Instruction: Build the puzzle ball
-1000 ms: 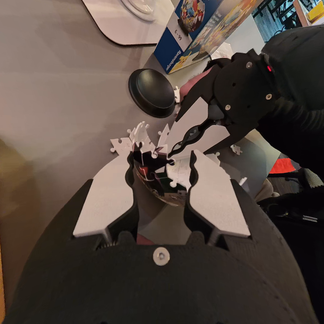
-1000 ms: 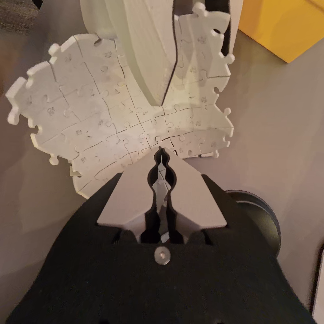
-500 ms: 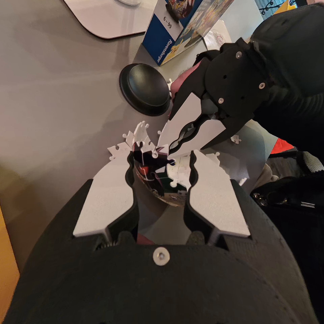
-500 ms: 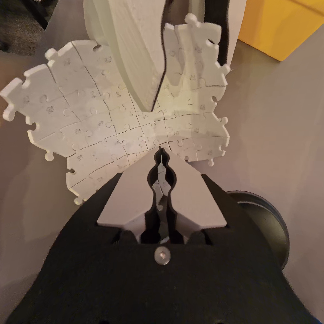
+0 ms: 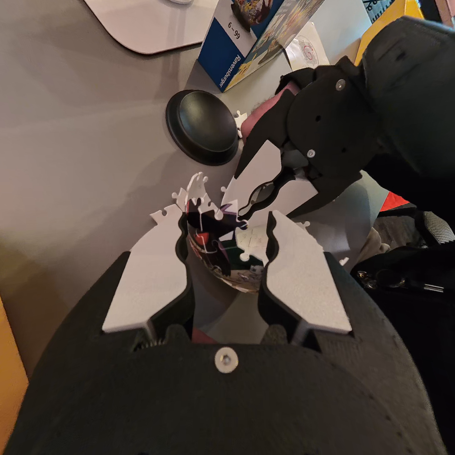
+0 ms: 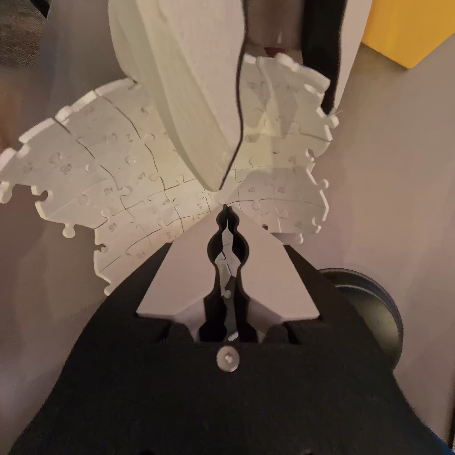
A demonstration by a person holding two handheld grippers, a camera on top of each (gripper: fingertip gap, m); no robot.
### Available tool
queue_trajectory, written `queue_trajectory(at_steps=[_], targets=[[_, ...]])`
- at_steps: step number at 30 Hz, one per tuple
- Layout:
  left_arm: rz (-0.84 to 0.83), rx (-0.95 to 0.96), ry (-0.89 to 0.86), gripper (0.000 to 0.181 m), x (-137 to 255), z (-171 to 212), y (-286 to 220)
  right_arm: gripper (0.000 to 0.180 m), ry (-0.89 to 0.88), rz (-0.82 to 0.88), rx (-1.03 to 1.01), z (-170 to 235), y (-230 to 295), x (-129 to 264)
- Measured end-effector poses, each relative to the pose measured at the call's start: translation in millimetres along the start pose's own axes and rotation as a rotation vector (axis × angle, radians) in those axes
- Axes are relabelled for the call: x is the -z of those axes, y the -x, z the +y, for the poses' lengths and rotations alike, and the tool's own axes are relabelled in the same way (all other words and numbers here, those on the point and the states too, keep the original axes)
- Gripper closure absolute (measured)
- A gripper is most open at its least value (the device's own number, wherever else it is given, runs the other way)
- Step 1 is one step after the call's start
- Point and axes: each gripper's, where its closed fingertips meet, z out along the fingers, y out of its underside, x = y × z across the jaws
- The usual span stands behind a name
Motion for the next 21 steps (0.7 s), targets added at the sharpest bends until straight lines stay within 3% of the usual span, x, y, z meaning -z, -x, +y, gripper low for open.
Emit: queue_trajectory(at_steps=[6,17,21], targets=[[-0.011,0.003,-0.011,0.124,2,-1,3,0.180,-0.067,0.024,-0.055,-2,-1,5],[-0.032,0.040,-0.009,0.124,4,11,15,0.180,-0.249,0.188,-0.171,-5,-15,84],[-0.082,0.033,0.008,0.124,4,21,21,0.178,-0.259,0.221,-0.231,-1,-23,91]])
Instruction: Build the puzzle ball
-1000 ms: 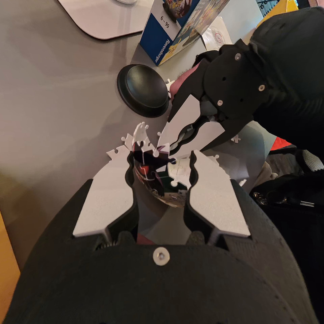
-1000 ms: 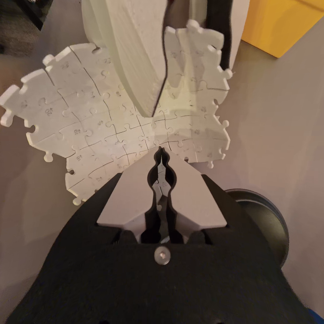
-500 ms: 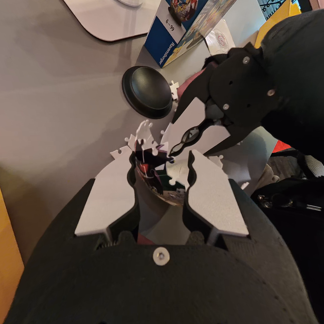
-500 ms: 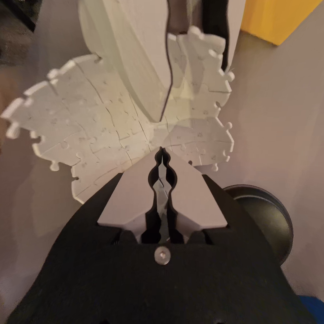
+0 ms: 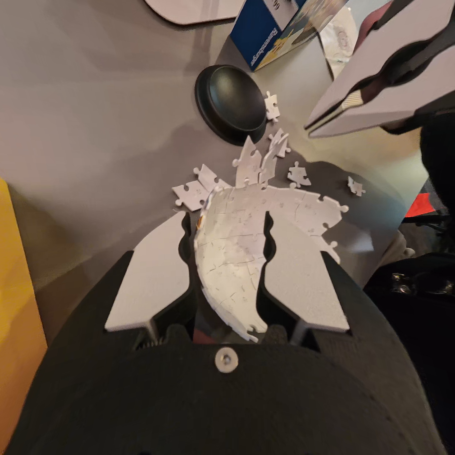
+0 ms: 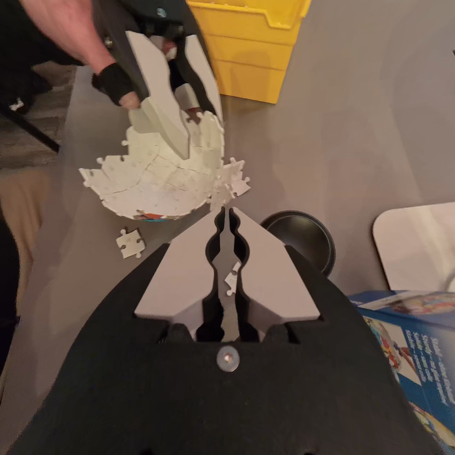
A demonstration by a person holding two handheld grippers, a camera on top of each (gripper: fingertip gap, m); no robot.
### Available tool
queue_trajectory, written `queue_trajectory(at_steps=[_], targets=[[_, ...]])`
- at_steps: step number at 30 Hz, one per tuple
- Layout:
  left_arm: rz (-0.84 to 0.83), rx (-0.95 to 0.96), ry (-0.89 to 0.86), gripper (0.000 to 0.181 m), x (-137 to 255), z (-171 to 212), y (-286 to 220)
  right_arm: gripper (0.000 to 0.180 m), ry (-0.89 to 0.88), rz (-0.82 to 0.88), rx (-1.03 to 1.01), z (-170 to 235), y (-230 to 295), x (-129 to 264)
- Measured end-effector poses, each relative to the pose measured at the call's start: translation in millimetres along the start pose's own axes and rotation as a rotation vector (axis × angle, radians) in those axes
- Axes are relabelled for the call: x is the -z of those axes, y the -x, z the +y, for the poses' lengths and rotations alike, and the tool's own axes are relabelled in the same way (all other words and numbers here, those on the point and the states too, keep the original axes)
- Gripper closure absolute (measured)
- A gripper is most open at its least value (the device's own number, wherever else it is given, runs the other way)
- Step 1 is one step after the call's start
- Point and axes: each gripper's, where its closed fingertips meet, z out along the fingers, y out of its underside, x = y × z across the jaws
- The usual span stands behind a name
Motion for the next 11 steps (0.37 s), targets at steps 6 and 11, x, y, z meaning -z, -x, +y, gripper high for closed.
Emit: queue_trajectory(at_steps=[6,11], targets=[[-0.038,-0.002,0.019,0.130,-3,9,5,0.159,-0.058,-0.081,-0.230,-3,-6,-21],[-0.061,-0.022,0.026,0.136,-7,12,5,0.153,-0.043,-0.193,-0.360,-3,-9,-43]])
